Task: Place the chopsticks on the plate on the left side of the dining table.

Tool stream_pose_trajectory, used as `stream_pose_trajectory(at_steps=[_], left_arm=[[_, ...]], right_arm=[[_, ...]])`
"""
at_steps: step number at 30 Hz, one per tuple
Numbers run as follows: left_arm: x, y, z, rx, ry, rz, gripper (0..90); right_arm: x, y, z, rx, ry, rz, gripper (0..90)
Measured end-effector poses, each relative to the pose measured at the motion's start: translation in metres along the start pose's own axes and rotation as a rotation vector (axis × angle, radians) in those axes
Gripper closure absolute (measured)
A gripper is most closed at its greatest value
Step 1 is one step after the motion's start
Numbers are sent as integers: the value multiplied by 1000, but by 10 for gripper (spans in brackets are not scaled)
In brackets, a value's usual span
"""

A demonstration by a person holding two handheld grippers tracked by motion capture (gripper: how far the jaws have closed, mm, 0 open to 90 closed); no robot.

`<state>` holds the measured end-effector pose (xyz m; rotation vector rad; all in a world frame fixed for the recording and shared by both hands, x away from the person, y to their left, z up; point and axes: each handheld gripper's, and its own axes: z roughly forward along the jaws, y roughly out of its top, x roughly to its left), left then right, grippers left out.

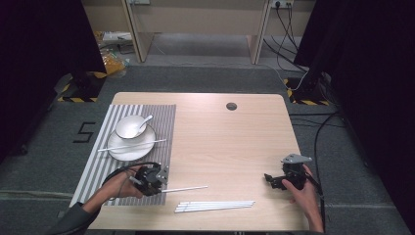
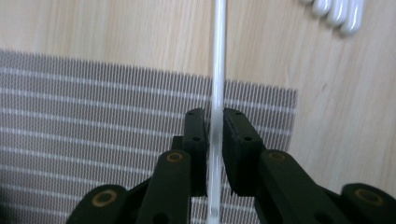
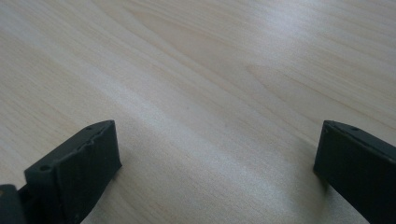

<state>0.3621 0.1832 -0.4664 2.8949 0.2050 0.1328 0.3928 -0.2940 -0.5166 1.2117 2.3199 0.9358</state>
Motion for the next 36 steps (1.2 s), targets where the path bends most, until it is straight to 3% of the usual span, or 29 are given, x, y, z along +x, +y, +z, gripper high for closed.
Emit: stream_pose_trajectory(at_steps=[9, 20, 26, 31, 36], left_arm=[[3, 31, 14, -2, -9, 43, 761], [-5, 31, 16, 37, -34, 110, 842], [-4, 25, 14, 38, -29, 95, 828], [-4, 29, 15, 32, -38, 85, 783], [-2, 32, 18, 46, -54, 72, 799]], right_arm=[[0, 0, 0, 0, 0, 0, 3], [0, 0, 0, 1, 0, 1, 3], [0, 0, 0, 1, 1, 1, 3], [0, 0, 0, 1, 0, 1, 3], [0, 0, 0, 1, 1, 1, 3]])
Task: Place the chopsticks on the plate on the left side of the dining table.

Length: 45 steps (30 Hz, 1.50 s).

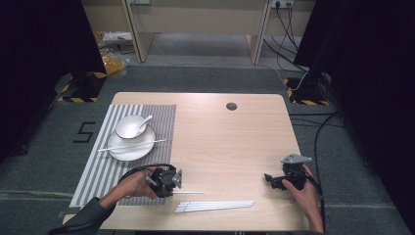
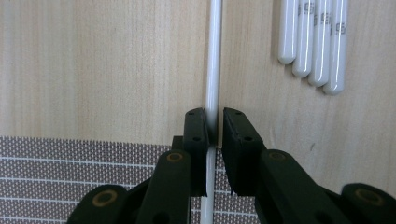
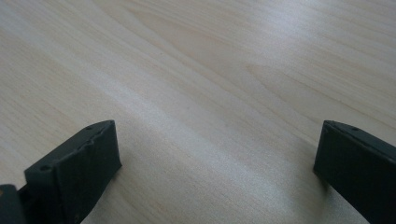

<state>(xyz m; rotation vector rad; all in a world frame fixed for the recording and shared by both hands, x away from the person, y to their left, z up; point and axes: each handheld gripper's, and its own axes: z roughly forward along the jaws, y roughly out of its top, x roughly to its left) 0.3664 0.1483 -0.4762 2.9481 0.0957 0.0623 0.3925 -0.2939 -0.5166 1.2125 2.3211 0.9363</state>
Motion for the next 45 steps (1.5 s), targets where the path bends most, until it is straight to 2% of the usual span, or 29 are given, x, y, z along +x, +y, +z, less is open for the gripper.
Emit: stream_pose_trajectory(at_steps=[4, 10, 12, 19, 24, 31, 45], left_arm=[[2, 0, 0, 6, -23, -28, 827], [4, -2, 0, -11, -28, -43, 845], [5, -2, 0, -12, -43, -52, 847], [5, -1, -1, 7, -43, -44, 848], [8, -3, -4, 25, -37, -52, 848], [16, -12, -15, 24, -12, -72, 849], [38, -45, -36, 67, 36, -159, 849]], right_arm=[[0, 0, 0, 0, 0, 0, 4], [0, 0, 0, -1, 1, 0, 4], [0, 0, 0, -1, 1, 0, 3], [0, 0, 0, -1, 1, 0, 4], [0, 0, 0, -1, 1, 0, 3], [0, 0, 0, 0, 1, 0, 4], [0, 0, 0, -1, 1, 0, 4]])
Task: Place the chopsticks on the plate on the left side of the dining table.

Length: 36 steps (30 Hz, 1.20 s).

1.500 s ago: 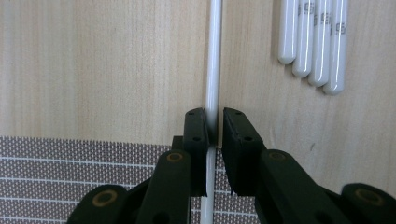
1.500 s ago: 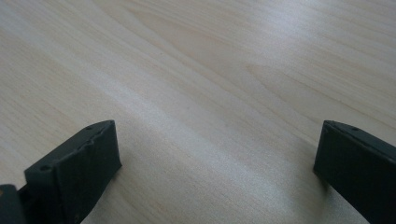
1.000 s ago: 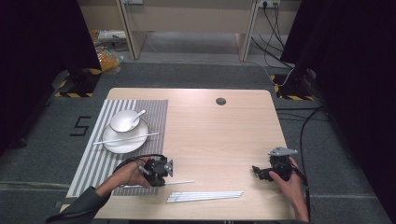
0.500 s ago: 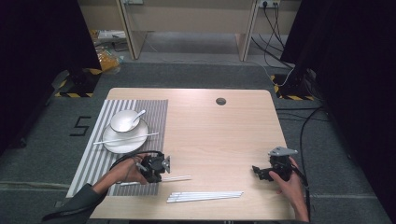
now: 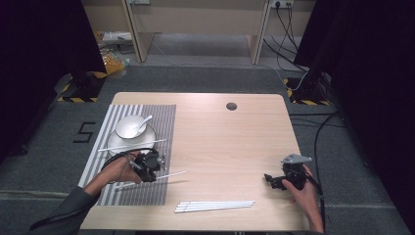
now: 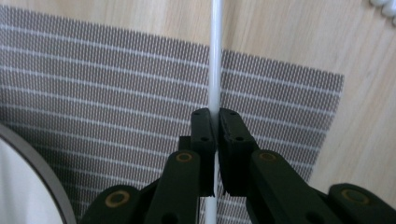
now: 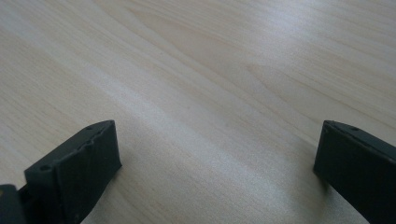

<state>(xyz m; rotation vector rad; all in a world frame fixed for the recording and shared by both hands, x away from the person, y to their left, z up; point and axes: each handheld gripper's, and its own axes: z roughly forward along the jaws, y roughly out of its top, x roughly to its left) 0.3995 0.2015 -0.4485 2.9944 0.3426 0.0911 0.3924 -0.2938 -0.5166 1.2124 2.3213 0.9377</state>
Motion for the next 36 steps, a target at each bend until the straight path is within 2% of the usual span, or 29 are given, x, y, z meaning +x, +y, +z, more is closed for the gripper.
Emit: stream_pose_trajectory(at_steps=[4, 5, 9, 12, 23, 29, 36], left_arm=[[5, -6, -4, 11, -1, -14, 850], [5, -7, -5, 9, 11, -22, 850], [10, -11, -9, 28, 10, -28, 850], [15, -14, -12, 31, 24, -47, 850], [37, -31, -22, 35, 52, -111, 850], [51, -38, -22, 58, 78, -147, 850], [71, -44, -20, 89, 86, -197, 850]], right_arm=[[0, 0, 0, 0, 0, 0, 3], [0, 0, 0, 0, 0, 0, 3], [0, 0, 0, 0, 0, 0, 3], [0, 0, 0, 0, 0, 0, 4], [0, 0, 0, 0, 0, 0, 4], [0, 0, 0, 0, 0, 0, 3], [0, 0, 0, 0, 0, 0, 3]])
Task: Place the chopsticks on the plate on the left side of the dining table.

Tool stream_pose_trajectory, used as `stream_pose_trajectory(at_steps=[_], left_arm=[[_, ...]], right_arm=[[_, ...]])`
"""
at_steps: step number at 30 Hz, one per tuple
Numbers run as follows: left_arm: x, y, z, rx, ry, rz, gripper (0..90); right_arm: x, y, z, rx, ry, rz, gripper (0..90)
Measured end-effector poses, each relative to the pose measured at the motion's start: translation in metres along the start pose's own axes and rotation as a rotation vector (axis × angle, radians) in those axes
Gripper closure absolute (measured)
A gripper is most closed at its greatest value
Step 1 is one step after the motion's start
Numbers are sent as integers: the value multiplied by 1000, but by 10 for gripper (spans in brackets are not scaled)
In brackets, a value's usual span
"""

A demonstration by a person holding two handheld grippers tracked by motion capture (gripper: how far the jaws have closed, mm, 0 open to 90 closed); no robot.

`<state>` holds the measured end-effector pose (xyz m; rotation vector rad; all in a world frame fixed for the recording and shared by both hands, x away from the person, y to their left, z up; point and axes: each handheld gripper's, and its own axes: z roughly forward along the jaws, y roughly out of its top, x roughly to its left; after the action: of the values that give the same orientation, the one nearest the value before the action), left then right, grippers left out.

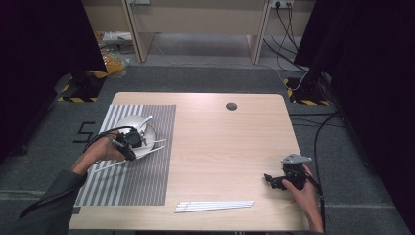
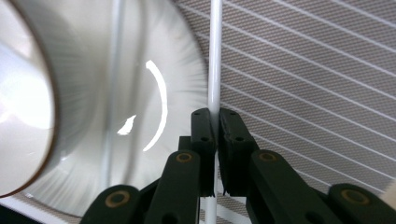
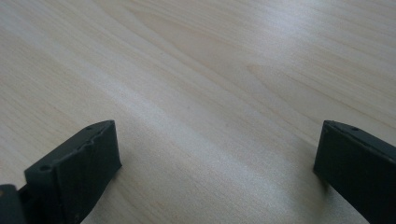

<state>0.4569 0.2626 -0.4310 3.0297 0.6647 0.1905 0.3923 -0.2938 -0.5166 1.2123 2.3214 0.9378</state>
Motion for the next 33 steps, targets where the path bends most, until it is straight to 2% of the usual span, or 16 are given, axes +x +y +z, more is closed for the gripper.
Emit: stream_pose_trajectory(at_steps=[7, 14, 18, 23, 26, 33], left_arm=[[11, 4, 6, 40, 31, -10, 850], [18, 9, 16, 71, 29, -16, 849], [22, 11, 16, 67, 37, -29, 849], [23, 10, 17, 38, 54, -53, 837], [23, 7, 16, 13, 68, -76, 792], [19, -3, 10, 21, 91, -87, 698]], right_arm=[[0, 0, 0, 0, 0, 0, 4], [0, 0, 0, 1, 2, -1, 3], [0, 0, 0, 1, 2, -3, 4], [0, 0, 0, -1, 2, -4, 4], [0, 0, 0, -1, 2, -4, 4], [0, 0, 0, -1, 2, -5, 3]])
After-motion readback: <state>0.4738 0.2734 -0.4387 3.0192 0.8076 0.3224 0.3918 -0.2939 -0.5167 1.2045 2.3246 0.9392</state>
